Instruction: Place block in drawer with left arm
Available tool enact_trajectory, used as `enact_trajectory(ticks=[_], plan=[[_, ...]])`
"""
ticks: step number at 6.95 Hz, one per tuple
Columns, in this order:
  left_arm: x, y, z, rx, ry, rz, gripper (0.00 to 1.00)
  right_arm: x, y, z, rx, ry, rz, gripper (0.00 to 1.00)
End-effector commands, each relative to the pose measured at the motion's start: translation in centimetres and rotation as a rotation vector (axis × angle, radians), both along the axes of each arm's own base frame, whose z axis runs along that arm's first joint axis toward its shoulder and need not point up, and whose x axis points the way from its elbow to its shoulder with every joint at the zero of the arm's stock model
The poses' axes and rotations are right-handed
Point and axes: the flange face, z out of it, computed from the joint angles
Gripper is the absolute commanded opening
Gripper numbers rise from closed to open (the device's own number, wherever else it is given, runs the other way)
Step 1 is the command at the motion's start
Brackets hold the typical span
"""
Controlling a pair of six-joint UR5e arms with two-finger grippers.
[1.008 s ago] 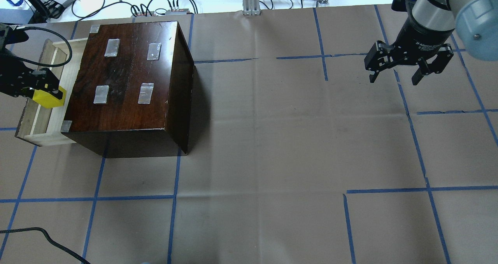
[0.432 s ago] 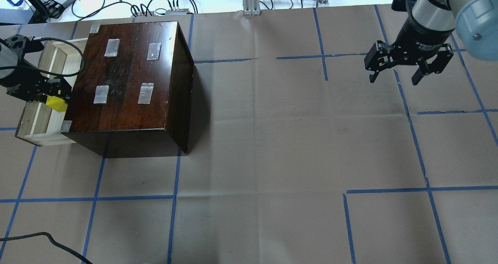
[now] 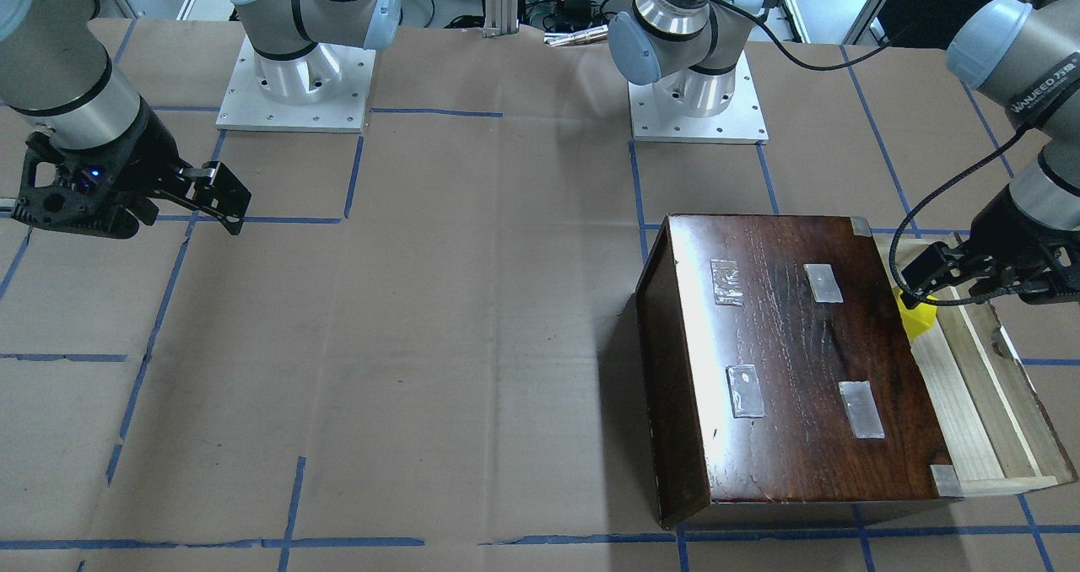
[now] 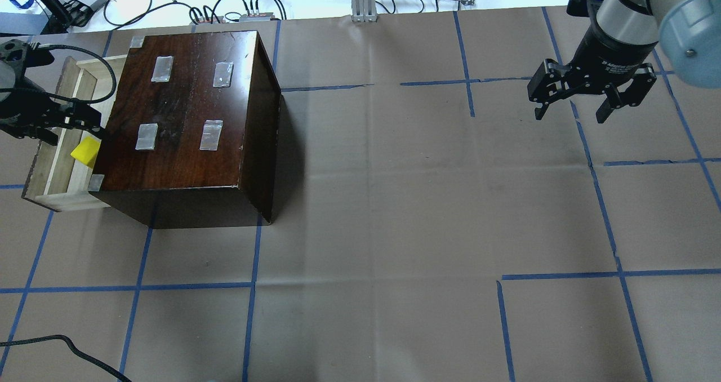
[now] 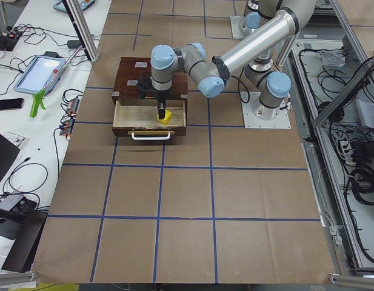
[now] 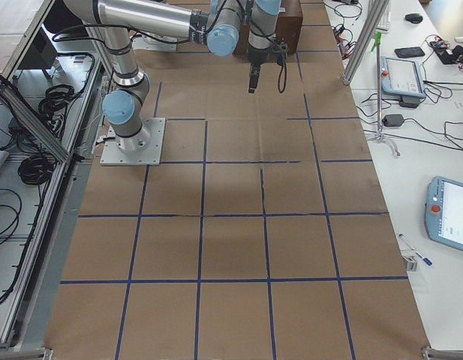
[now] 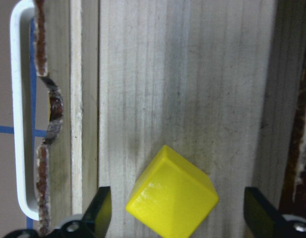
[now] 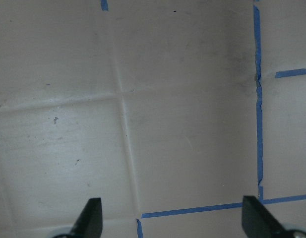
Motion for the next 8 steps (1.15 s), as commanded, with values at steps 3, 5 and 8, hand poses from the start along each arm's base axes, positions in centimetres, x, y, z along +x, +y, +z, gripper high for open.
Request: enact_trajectory(ticks=[3,5,8], plan=[[-2.4,1.7,7.3,0.041,0.033,0.021,0.99,0.0,0.0,0.0,0.0,0.0,0.0,1.0],[-9.9,2.3,9.4,0.056,0.048,0.025,0.99,0.0,0.0,0.1,-0.002,-0.001,-0.002,1.0],[-19.5,3.9,10.7,0.091,0.058,0.029,0.99,0.0,0.0,0.0,0.0,0.0,0.0,1.0]])
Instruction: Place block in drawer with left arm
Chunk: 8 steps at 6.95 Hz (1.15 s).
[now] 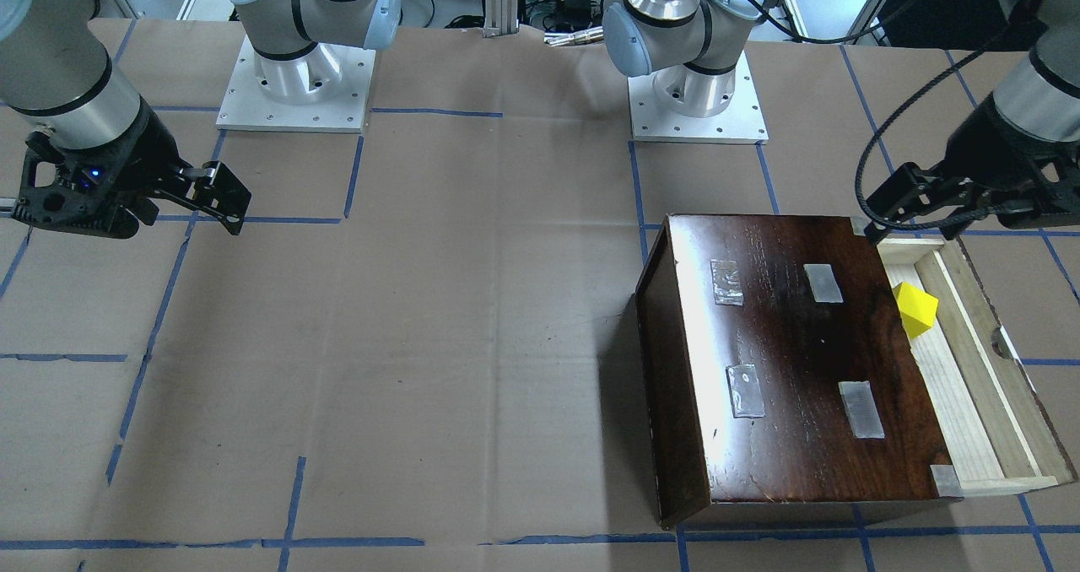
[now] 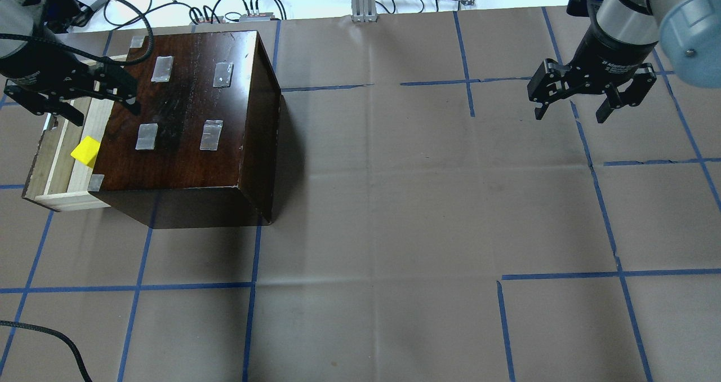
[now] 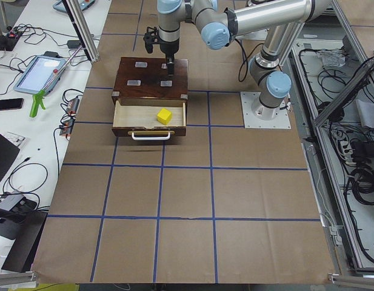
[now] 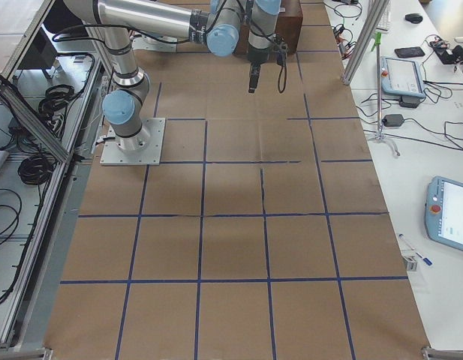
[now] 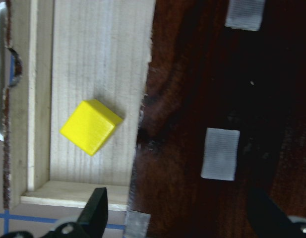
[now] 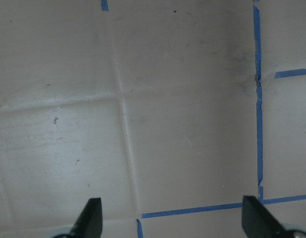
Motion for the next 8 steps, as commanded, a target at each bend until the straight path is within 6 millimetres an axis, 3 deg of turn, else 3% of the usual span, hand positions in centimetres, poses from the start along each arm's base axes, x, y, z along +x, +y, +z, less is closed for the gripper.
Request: enact_trajectory(ticks=[1,4,8], plan=[[-6.2,1.3,0.5,0.014,0.003,0.016,0.99,0.0,0.0,0.0,0.0,0.0,0.0,1.0],[-12.6,3.0,-0.2,0.036,0.002,-0.011,0.99,0.0,0.0,0.1,-0.001,-0.001,0.0,1.0],[-13.3,3.3,-0.2,0.038,0.0,-0.02,0.98,0.0,0.0,0.1,-0.001,0.0,0.0,1.0]])
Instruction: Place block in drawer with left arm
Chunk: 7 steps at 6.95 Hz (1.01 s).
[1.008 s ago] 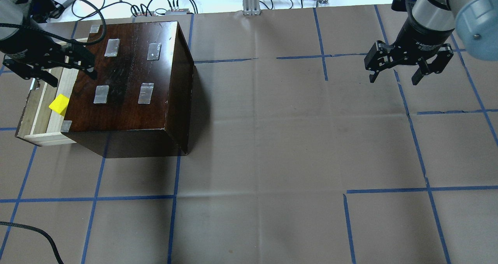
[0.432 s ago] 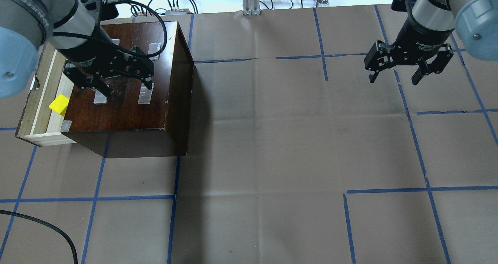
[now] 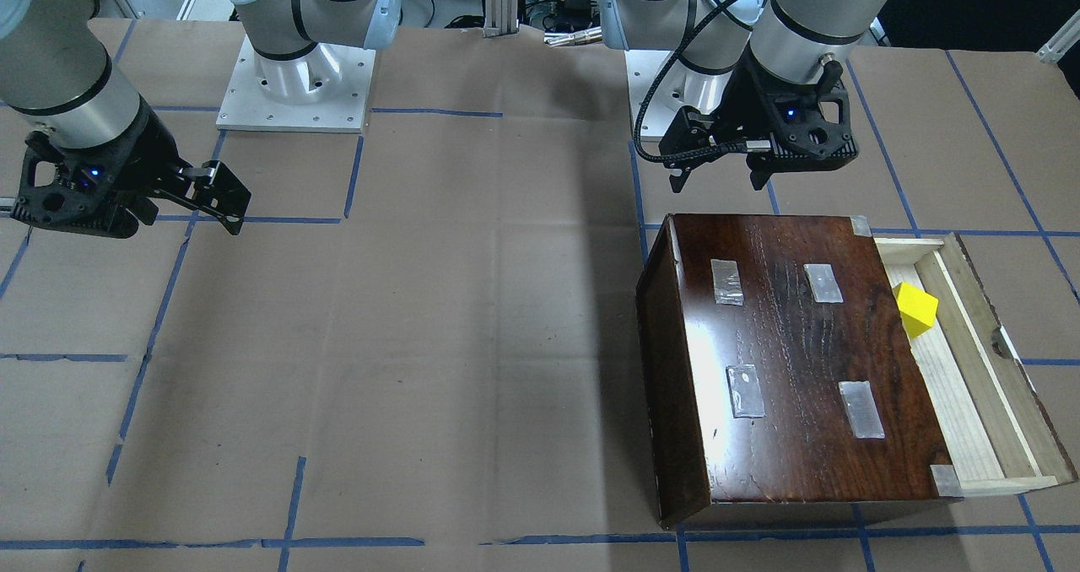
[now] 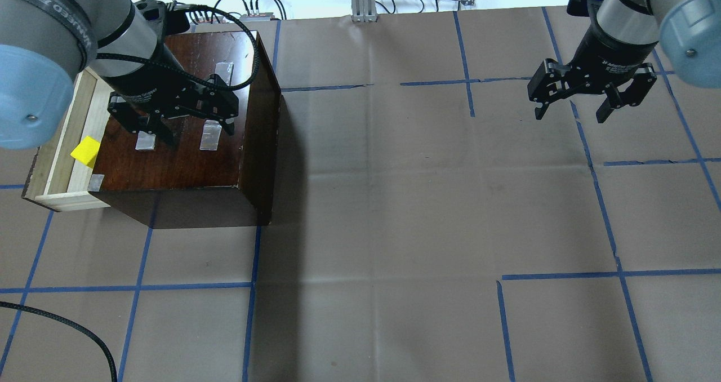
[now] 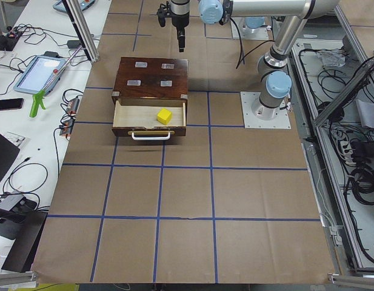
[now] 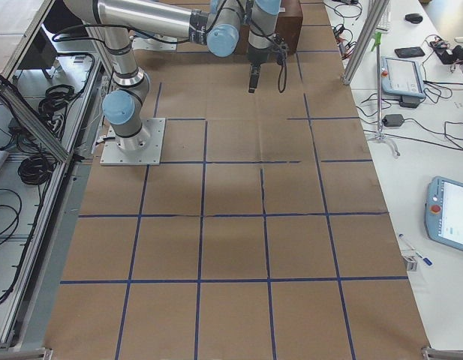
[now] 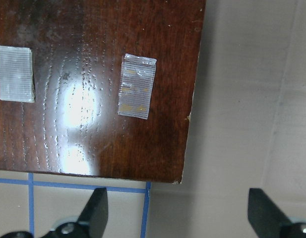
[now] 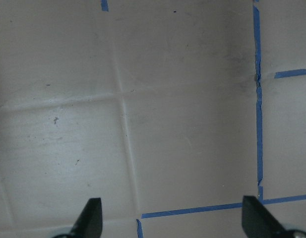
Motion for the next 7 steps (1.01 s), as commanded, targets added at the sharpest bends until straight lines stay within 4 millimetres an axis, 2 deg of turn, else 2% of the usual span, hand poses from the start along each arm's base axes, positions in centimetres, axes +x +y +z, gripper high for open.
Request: enact_trajectory(ticks=[1,7], plan=[[-0.11,-0.08,-0.12,0.003,-0.014,0.027,0.98,0.0,-0.01,-0.08,0.002,0.0,-0.001,1.0],[-0.11,-0.09,-0.24,-0.003,-0.051,0.039,0.98,0.0,-0.01,-0.08,0.002,0.0,0.0,1.0]])
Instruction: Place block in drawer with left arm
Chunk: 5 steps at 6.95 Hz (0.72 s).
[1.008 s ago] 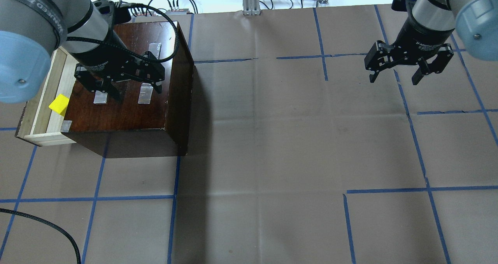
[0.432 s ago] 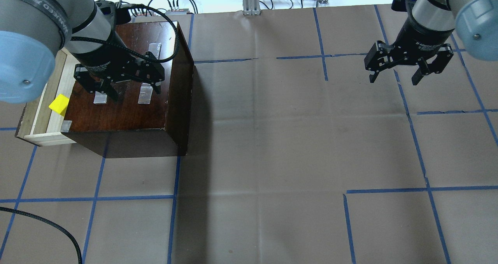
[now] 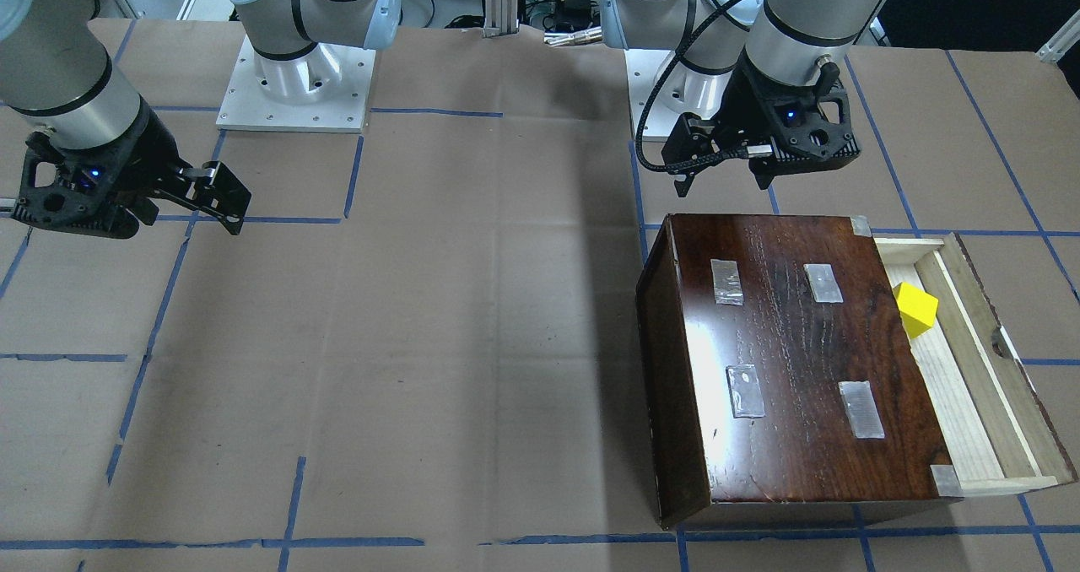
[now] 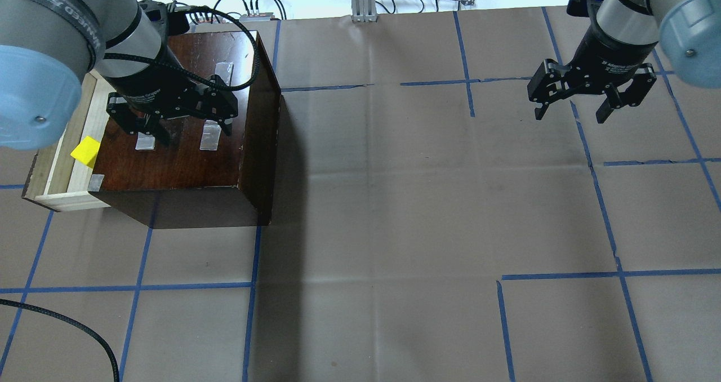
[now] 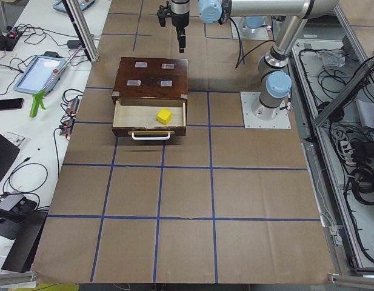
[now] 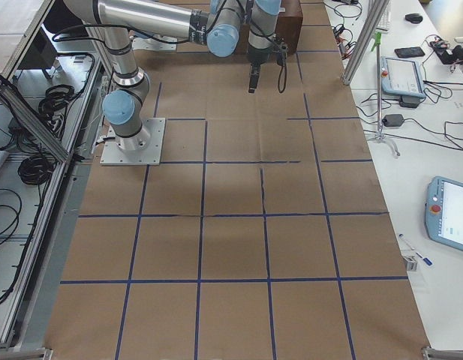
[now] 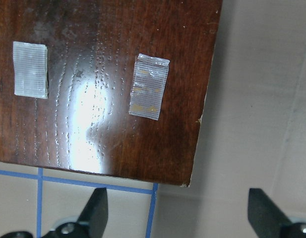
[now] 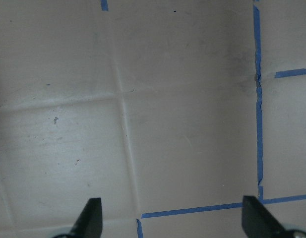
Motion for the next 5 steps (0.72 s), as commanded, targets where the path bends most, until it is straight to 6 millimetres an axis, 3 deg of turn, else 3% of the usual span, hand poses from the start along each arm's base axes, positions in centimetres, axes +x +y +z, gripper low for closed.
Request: enact_trajectory(ticks=[1,5], plan=[[0.0,0.03,0.06,-0.003,-0.001,-0.001,0.98,0.0,-0.01,-0.03,0.0,0.0,0.0,1.0],[-0.26,0.24,0.29,-0.004,0.018,-0.098,0.98,0.0,-0.01,-0.03,0.0,0.0,0.0,1.0]])
